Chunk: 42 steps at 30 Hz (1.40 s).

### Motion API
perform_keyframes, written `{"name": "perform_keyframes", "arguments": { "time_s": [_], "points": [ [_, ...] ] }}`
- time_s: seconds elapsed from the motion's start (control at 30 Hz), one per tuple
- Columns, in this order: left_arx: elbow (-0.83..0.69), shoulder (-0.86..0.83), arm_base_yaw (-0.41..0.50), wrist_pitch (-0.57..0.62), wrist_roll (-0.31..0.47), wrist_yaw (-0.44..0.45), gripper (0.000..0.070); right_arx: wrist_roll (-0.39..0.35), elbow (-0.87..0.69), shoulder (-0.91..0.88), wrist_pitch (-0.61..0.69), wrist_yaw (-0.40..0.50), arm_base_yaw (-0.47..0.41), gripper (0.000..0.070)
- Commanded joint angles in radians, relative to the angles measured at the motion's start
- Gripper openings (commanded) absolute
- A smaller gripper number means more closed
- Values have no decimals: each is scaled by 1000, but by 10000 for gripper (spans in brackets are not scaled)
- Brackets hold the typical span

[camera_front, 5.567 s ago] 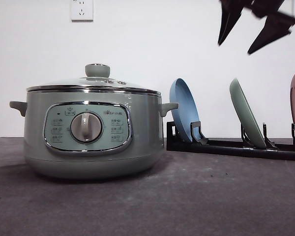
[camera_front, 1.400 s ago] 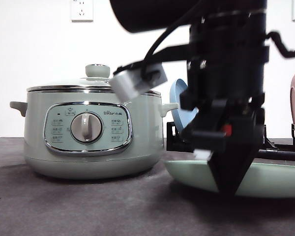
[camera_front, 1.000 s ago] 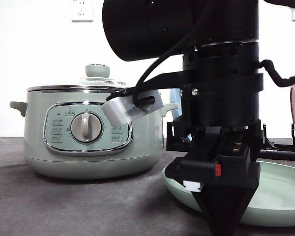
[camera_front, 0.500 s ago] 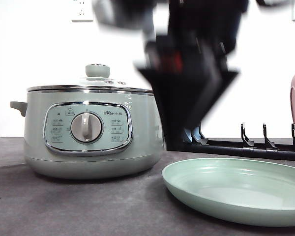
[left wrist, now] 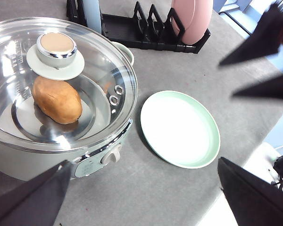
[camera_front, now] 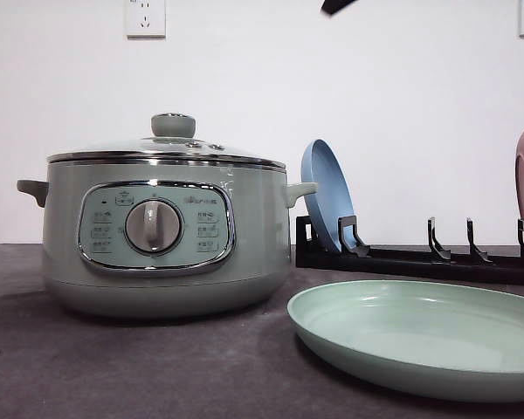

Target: Transfer potato from steamer to green plate

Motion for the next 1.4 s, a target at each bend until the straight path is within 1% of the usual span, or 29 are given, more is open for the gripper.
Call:
{"name": "perform_keyframes", "arguments": {
  "time_s": [0.0, 0.1, 0.17, 0.2, 0.33, 0.6, 0.67, 0.77, 0.83, 0.9, 1.07, 1.37],
  "points": [
    [25, 6, -2, 7, 16, 5, 637, -10, 17, 4, 1, -108, -33, 363],
    [25, 6, -2, 7, 16, 5, 637, -10, 16, -1, -19, -279, -103, 363],
    [25, 6, -2, 7, 15, 5, 637, -13, 16, 1, -36, -347, -138, 363],
    [25, 6, -2, 7, 15, 5, 637, -14, 16, 1, -41, -359, -150, 363],
    [25, 6, -2, 6, 15, 5, 637, -17, 16, 1, -44, -363, -168, 363],
    [25, 6, -2, 7, 3, 2, 637, -18, 16, 1, -44, -360, -170, 363],
    [25, 7, -2, 9, -12, -21, 637, -17, 16, 1, -44, -358, -170, 363],
    [28, 16, -3, 36, -38, -78, 637, -17, 16, 1, -44, -353, -170, 363],
    [48, 37, -4, 54, -55, -88, 637, -17, 16, 1, -44, -353, -170, 363],
    [92, 76, -8, 52, -60, -97, 637, -17, 16, 1, -44, -353, -170, 363],
    [268, 222, -39, 5, -58, -172, 637, -17, 16, 1, -44, -353, -170, 363],
    [639, 567, -114, -169, -26, -326, 636, -25, 16, 1, -44, -352, -170, 363]
  ]
}}
